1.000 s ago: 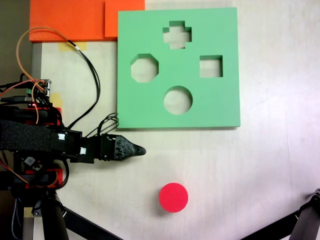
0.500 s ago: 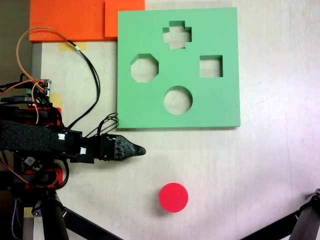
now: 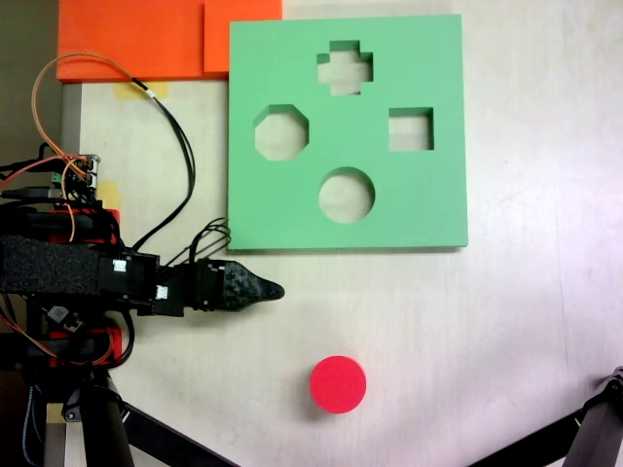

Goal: Put the cylinder block into the corresponding hole

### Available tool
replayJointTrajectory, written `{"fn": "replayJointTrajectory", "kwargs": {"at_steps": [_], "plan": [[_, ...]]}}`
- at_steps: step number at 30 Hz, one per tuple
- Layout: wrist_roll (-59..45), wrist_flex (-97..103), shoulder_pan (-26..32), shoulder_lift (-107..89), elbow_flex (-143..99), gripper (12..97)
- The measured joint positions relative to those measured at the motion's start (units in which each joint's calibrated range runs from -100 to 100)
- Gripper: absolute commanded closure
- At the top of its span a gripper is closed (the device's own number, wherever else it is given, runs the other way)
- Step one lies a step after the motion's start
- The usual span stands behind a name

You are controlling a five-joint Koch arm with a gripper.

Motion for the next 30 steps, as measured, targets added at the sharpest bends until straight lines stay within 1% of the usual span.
{"fn": "replayJointTrajectory", "kwargs": {"at_steps": [3, 9, 12, 15, 19, 20, 24, 26, 28, 30], "plan": [[7.3, 4.3, -0.1, 0.0, -0.2, 56.8], [28.1, 31.8, -0.3, 0.1, -0.3, 58.1], [36.6, 38.1, -0.1, 0.1, -0.3, 57.4], [42.3, 42.9, 0.9, 0.1, -0.4, 56.2], [47.2, 43.7, 1.1, 0.1, -0.7, 56.0], [47.8, 43.7, 0.8, 0.0, -0.7, 54.0], [48.3, 43.7, -0.4, 0.1, -0.7, 34.6], [48.3, 44.6, -1.4, 0.1, -0.7, 28.7], [48.3, 48.8, -2.1, 1.0, -0.7, 21.7], [48.3, 57.5, -2.6, 9.0, -0.7, 14.2]]}}
